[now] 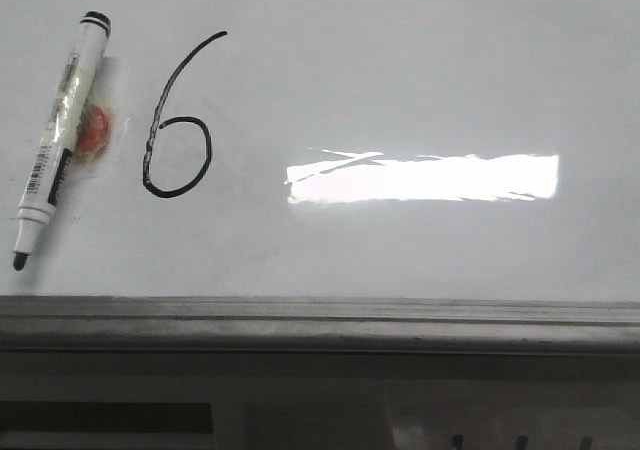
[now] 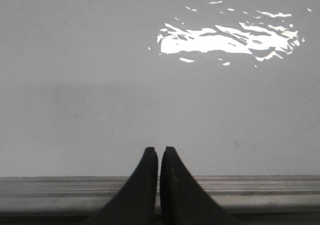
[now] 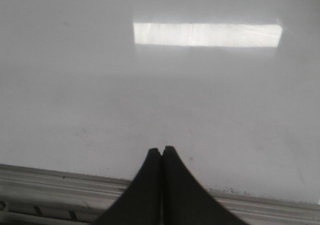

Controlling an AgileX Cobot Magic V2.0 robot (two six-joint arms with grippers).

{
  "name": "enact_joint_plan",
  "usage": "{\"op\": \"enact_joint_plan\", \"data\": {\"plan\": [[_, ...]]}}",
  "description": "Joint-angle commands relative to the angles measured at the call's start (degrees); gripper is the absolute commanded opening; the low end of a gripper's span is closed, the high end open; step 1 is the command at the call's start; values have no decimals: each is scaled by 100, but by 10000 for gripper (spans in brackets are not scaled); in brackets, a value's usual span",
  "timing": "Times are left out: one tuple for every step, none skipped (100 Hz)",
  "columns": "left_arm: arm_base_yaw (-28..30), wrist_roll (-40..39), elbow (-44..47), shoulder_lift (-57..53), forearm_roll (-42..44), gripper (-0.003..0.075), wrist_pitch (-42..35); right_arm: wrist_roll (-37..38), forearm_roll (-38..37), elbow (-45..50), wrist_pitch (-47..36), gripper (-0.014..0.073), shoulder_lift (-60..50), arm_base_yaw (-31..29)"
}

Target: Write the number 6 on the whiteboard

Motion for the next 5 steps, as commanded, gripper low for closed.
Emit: {"op": "enact_joint_plan", "data": {"plan": [[19, -43, 131, -162, -83, -20, -337, -52, -112, 79, -95, -64, -98, -39], [19, -43, 131, -162, -83, -20, -337, -52, -112, 79, -95, -64, -98, -39], [19, -43, 131, -162, -83, -20, -337, -52, -112, 79, -95, -64, -98, -39], [19, -43, 131, -162, -83, -20, -337, -52, -112, 79, -95, -64, -98, -39], [19, -43, 131, -162, -83, -20, -337, -52, -112, 79, -95, -64, -98, -39]]}}
